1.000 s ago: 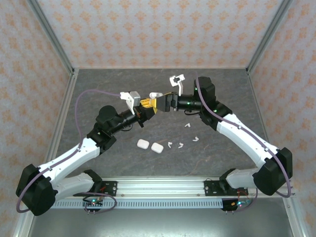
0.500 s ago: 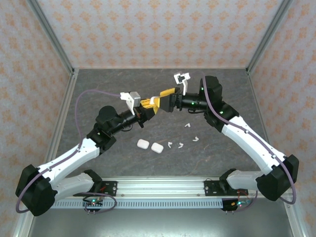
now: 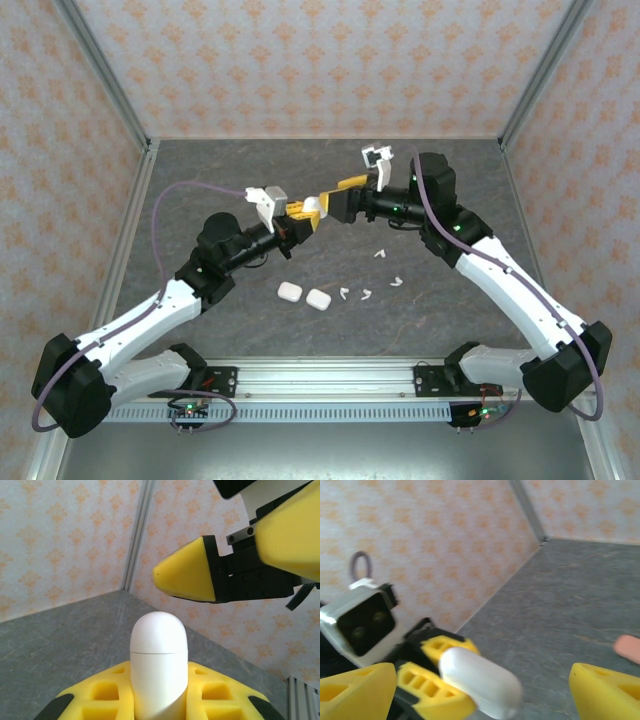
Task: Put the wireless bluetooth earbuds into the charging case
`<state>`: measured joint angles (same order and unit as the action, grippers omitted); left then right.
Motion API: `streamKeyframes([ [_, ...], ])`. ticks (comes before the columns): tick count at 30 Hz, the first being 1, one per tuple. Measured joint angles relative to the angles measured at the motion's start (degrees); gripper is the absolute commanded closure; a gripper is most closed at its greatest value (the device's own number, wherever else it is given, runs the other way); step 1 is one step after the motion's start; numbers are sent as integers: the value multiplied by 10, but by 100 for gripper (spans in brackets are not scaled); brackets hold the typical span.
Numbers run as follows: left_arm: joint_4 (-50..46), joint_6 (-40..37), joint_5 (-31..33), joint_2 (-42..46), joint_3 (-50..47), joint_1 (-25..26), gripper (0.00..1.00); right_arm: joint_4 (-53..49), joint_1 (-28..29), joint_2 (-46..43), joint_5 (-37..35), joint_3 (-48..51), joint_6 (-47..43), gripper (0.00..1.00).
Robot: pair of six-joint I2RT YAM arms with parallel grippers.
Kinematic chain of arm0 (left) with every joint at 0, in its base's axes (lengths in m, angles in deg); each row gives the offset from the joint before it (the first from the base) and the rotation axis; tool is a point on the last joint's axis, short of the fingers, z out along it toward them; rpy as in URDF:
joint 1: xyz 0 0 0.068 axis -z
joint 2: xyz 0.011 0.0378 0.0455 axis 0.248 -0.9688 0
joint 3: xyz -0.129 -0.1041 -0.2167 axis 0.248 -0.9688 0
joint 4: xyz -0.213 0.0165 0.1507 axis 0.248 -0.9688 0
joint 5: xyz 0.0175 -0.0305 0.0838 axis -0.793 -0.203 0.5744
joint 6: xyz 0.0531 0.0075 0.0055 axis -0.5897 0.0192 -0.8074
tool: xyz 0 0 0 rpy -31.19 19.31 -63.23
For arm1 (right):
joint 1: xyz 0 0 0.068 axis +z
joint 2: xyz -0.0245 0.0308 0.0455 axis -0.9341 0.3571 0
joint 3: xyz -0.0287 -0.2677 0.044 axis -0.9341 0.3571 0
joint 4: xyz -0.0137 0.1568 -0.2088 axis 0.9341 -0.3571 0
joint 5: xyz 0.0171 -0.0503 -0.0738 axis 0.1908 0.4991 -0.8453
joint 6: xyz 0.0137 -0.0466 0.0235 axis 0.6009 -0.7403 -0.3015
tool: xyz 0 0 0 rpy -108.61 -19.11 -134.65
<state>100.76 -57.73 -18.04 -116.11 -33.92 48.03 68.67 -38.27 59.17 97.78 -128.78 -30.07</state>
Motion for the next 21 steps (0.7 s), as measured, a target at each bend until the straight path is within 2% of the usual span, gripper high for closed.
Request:
streamKeyframes([
  [2, -18, -1, 19, -5, 6, 0, 100, -17, -15, -7, -36, 0, 4, 0],
  [6, -68, -7, 63, -21, 31, 0, 100, -35, -50, -23, -96, 2, 17, 1],
  [11, -139, -10, 99, -68, 78, -9, 100, -37, -83, -40, -137, 32, 47, 1],
  [21, -225, 49, 108, -226, 155, -85, 100, -84, -91, -56, -205, 79, 63, 1],
])
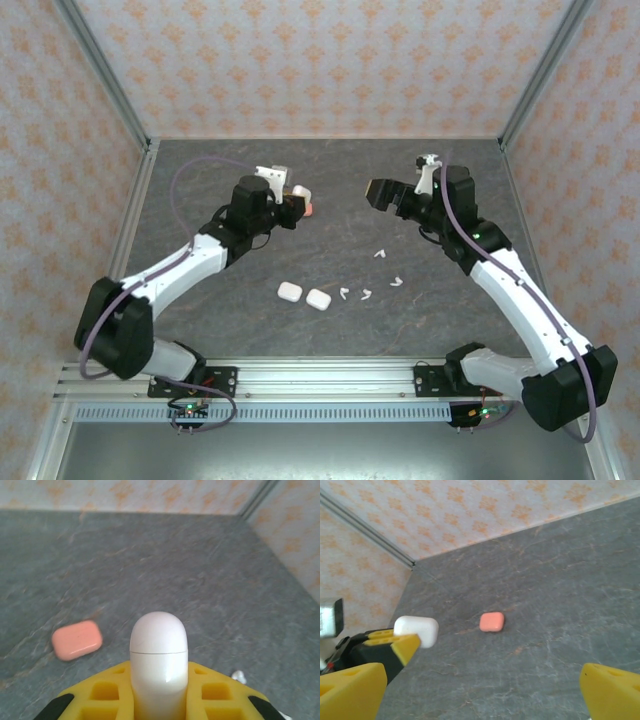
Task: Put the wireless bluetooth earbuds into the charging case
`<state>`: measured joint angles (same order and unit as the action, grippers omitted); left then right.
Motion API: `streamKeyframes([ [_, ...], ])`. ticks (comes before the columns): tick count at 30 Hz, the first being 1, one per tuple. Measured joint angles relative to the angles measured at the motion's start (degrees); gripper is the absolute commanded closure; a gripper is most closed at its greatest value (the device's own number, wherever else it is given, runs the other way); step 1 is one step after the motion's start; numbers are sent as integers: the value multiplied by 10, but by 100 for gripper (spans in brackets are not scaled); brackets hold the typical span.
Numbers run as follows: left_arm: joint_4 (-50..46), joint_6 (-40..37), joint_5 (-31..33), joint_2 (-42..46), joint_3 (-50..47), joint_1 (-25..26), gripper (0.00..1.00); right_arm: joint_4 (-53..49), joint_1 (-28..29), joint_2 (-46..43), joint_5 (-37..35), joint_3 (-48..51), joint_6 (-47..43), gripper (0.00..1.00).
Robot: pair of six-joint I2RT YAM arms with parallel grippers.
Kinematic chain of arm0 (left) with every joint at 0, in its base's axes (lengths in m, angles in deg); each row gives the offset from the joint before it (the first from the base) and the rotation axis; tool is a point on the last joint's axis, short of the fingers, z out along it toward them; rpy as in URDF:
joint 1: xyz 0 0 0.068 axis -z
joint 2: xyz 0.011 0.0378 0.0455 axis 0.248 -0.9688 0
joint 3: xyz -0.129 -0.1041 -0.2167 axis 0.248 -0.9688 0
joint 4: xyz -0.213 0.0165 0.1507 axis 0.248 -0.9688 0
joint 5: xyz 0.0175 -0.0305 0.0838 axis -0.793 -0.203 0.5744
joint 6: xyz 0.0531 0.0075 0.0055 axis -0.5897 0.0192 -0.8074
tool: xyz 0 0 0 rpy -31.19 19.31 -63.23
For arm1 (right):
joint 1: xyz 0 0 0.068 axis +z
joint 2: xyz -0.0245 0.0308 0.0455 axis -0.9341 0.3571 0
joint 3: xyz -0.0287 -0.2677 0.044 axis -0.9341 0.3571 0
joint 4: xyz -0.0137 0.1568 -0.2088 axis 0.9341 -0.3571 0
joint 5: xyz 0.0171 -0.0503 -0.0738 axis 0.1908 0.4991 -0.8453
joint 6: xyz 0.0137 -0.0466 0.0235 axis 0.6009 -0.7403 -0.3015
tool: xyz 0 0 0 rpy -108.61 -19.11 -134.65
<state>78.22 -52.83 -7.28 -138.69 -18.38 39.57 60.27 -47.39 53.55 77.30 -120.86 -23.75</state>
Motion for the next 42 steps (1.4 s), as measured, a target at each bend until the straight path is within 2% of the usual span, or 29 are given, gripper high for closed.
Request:
streamKeyframes([
  [7, -49, 34, 9, -122, 67, -2, 100, -31, 0, -33, -33, 7, -7, 1],
  [18, -89, 68, 16, -199, 99, -14, 100, -54, 0, -38, -49, 23, -15, 1],
  [22, -94, 83, 1, -225, 100, -14, 88, -54, 0, -39, -52, 25, -17, 1],
  [27, -98, 99, -16, -247, 103, -14, 80, -54, 0, -39, -54, 25, -20, 1],
  [34, -99, 115, -18, -253, 105, -20, 56, -54, 0, -43, -54, 26, -21, 1],
  [42, -109, 110, 2, -253, 105, -21, 51, -67, 0, -44, -51, 26, -28, 1],
])
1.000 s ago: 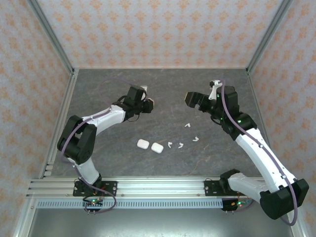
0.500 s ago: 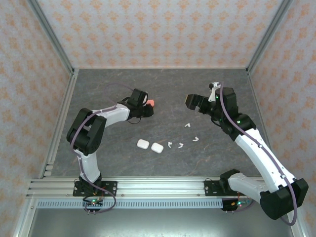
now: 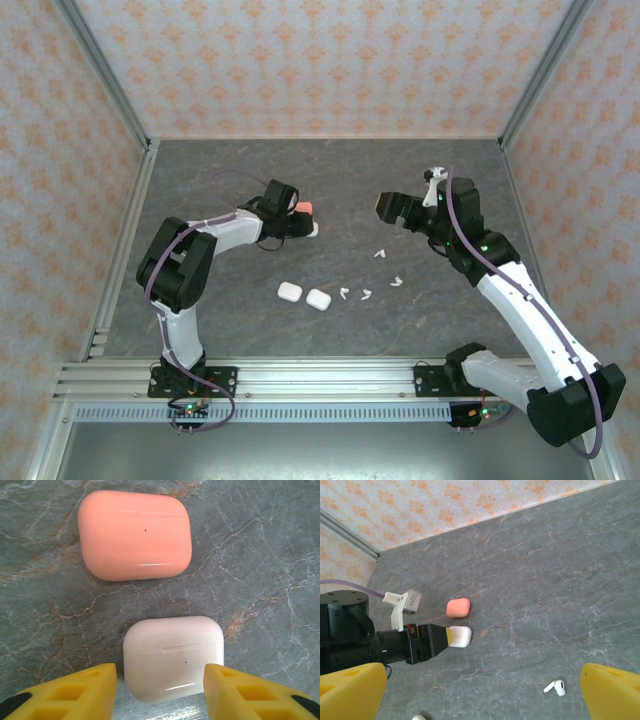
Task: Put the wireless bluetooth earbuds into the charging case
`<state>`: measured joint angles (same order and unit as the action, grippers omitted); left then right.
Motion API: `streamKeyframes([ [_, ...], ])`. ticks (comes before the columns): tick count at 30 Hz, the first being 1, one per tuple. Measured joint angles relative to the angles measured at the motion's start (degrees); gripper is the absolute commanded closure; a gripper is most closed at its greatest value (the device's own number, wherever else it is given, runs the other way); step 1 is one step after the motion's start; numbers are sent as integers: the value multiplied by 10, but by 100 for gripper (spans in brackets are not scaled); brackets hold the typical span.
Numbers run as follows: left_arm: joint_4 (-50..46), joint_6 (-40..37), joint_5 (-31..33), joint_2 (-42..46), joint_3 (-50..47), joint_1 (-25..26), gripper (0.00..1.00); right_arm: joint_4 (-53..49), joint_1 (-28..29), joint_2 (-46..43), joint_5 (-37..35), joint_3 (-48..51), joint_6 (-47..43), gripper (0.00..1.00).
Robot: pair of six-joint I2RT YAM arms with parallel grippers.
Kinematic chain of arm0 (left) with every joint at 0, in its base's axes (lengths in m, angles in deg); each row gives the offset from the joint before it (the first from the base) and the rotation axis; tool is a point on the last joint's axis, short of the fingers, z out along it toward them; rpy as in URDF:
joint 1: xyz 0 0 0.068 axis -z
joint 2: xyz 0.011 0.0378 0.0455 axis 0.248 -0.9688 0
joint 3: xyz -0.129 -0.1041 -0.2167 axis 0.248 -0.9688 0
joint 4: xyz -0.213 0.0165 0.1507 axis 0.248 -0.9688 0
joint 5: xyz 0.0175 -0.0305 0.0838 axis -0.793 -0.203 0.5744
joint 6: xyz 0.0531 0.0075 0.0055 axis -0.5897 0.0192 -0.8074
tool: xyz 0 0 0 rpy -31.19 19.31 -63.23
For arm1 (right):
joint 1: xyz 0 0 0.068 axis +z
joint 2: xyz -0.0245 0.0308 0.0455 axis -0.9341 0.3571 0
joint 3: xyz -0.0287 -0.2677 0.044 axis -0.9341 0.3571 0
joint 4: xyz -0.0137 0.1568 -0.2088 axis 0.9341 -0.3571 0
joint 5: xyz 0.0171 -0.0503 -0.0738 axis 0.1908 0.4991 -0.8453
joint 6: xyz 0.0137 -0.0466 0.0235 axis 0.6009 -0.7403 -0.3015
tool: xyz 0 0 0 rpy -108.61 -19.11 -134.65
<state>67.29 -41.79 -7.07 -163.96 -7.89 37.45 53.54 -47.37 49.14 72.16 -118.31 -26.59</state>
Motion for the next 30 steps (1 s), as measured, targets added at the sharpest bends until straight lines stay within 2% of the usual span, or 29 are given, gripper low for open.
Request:
streamKeyframes([
  [8, -19, -13, 37, 46, -5, -7, 44, -60, 15, 29, 10, -16, -18, 0],
  [15, -10, -18, 101, 170, -55, -9, 31, -113, 150, 70, -47, -16, -30, 3],
  [20, 1, -6, 179, 251, -108, -9, 14, -119, 245, 144, -75, -16, -34, 8],
  [23, 8, 4, 224, 298, -146, -9, 1, -121, 293, 196, -86, -16, -45, 11],
  [26, 9, 11, 258, 335, -173, -10, 0, -122, 332, 243, -87, -17, -63, 19],
  [30, 7, 12, 291, 363, -184, -10, 0, -129, 362, 304, -86, -33, -84, 22],
])
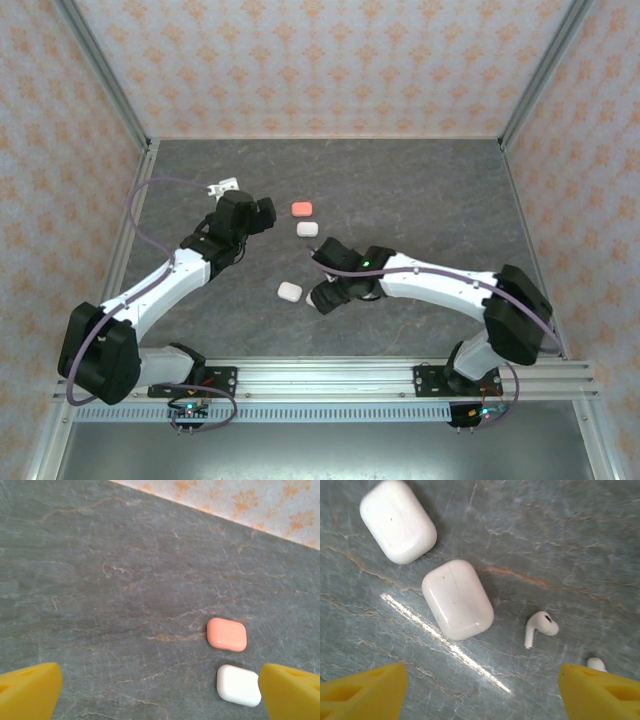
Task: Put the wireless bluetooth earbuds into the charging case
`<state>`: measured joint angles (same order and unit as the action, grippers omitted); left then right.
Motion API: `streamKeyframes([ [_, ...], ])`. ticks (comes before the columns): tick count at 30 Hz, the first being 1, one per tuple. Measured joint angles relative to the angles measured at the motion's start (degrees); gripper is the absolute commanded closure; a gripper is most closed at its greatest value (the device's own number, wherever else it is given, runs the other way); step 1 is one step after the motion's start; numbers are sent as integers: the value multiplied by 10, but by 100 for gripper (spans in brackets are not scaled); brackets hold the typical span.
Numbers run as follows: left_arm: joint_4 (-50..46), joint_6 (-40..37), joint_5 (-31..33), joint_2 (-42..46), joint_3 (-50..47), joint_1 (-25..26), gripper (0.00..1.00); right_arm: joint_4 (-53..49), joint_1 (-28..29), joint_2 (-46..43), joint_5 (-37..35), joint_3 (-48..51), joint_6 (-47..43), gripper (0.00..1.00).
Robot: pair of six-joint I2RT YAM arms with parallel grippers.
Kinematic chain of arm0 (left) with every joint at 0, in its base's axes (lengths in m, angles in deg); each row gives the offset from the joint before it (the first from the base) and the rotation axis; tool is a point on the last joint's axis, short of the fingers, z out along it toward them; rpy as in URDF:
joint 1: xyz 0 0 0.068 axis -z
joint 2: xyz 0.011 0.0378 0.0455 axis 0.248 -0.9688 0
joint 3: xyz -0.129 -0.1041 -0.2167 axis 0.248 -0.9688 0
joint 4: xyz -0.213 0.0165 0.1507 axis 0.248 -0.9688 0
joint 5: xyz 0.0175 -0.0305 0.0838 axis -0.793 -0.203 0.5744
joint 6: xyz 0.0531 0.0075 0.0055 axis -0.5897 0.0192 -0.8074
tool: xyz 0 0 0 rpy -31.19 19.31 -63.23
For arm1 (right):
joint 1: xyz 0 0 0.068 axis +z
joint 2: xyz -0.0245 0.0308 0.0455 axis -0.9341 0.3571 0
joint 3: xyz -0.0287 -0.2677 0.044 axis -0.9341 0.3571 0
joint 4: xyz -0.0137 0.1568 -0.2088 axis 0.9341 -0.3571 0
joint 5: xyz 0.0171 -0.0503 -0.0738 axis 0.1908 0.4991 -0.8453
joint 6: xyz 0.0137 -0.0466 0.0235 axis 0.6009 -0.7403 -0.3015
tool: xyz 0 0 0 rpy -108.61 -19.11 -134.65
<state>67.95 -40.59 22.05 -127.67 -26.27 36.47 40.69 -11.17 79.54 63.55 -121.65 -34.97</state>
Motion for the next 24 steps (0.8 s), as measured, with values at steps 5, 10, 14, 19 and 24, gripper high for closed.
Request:
streamKeyframes([
  [5, 0, 0, 15, 14, -2, 0, 0, -8, 18, 61, -5, -38, -24, 28],
  [10, -2, 0, 17, 16, -6, 0, 0, -9, 21, 110, -7, -67, -39, 29],
  [14, -4, 0, 17, 16, -6, 0, 0, -10, 21, 138, -7, -72, -46, 30],
  [19, -4, 0, 17, 18, -12, 0, 0, -10, 21, 164, -5, -74, -47, 34],
  [24, -4, 1, 17, 19, -18, 0, 0, -9, 21, 180, -4, -74, -47, 39],
])
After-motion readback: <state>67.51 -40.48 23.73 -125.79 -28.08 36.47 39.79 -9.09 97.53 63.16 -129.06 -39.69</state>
